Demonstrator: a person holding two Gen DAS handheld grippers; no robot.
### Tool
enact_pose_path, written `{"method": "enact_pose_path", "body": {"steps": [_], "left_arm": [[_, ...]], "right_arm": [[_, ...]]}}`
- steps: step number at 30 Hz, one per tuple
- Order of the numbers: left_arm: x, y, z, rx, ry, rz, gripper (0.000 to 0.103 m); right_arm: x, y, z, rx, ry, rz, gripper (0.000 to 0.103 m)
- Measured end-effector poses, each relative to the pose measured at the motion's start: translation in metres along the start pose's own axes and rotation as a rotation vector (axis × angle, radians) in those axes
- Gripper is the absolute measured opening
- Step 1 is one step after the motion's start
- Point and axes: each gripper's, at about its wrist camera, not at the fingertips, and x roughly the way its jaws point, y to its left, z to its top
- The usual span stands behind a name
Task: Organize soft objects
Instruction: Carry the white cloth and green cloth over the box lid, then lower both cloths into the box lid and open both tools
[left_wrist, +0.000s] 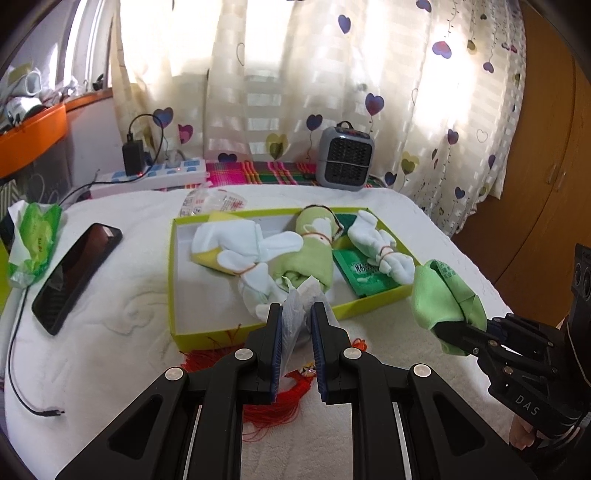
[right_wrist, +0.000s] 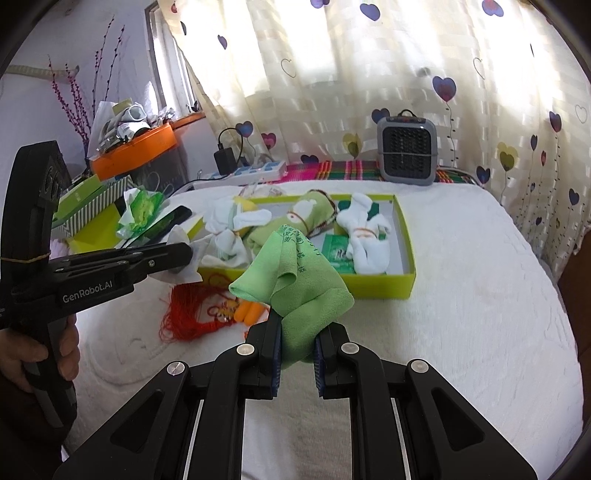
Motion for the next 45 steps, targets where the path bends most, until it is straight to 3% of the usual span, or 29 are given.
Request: {"method": "enact_pose_path", "body": {"steps": [24,45], "left_arm": [[0.027,0.036,0.027,-0.035,0.006,0.09,0.014],[0.061,0.047,0.021,-0.037,0.077,0.139,0.014]], "right_arm": [[0.034,-0.003,0.045,-0.014,-0.012,-0.046,0.014],[0.098,-0.01,0.053,-0.003,0.107,-0.15,0.014]]}}
